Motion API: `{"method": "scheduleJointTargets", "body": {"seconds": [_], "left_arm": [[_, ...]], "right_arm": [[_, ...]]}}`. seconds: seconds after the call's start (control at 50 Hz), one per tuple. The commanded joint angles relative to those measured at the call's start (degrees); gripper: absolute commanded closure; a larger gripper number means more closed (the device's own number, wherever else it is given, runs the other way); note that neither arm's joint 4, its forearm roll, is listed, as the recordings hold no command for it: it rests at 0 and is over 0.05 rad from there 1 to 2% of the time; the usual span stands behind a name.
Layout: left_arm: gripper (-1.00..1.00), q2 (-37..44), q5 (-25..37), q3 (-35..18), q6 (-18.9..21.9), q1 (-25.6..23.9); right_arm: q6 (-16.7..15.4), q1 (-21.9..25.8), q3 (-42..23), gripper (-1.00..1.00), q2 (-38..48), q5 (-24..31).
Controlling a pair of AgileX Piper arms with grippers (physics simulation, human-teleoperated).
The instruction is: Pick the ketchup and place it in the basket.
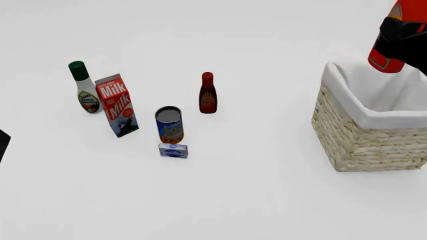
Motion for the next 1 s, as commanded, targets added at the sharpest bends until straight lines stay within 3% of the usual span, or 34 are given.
{"method": "scheduleJointTargets", "body": {"seconds": [0.02, 1.0], "left_arm": [[-1.0, 0.2, -0.6, 0.6, -0.4, -0.1], [-1.0, 1.5, -2.8, 1.0, -0.8, -1.0]], "right_arm": [[1.2, -2.4, -0.2, 1.0, 1.3, -0.7], [1.5, -10.0, -2.2, 1.0, 10.1, 0.3]]}}
